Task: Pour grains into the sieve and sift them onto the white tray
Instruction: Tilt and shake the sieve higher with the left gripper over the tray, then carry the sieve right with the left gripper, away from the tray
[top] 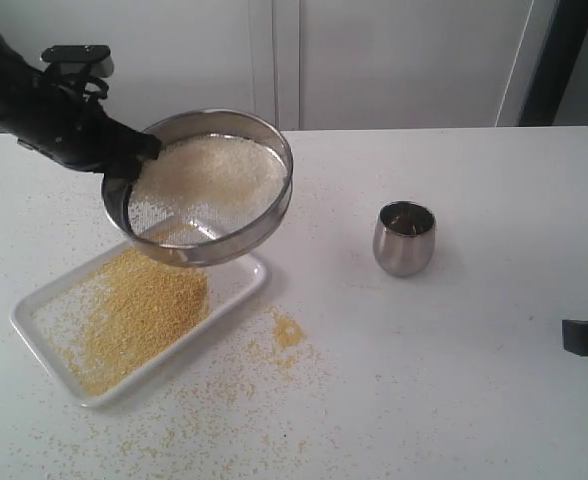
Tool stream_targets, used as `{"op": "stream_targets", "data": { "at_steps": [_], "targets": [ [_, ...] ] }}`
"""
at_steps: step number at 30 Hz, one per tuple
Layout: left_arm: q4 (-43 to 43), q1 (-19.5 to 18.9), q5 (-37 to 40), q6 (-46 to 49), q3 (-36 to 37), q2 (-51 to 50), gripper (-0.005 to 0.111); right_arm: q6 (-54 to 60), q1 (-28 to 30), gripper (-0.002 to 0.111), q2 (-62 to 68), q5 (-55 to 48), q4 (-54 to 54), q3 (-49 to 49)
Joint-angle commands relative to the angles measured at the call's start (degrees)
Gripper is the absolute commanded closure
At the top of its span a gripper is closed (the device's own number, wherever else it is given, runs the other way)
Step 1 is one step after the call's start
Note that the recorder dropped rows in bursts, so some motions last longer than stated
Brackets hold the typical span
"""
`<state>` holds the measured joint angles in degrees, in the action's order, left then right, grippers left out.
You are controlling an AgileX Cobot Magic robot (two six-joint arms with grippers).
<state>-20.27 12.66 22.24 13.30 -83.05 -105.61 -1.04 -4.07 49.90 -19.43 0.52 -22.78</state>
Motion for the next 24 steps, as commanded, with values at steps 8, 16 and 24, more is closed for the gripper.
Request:
{"op": "stream_targets", "data": {
  "at_steps": [8, 16, 24],
  "targets": [
    [-1.4, 2.1, 4.4, -3.3, -20.0, -13.9, 0.107, -0.2, 0.1, 0.108, -0.1, 0.2, -0.1, 0.2],
    [0.2, 5.1, 4.8, -3.1, -32.5, -23.4, 0.107, -0.2, 0.1, 0.108, -0.1, 0.2, -0.1, 0.2],
    [1.5, 6.1, 5.8, -4.4, -42.5, -31.1, 0.107, -0.2, 0.1, 0.108, -0.1, 0.2, 0.0, 0.2]
  ]
}}
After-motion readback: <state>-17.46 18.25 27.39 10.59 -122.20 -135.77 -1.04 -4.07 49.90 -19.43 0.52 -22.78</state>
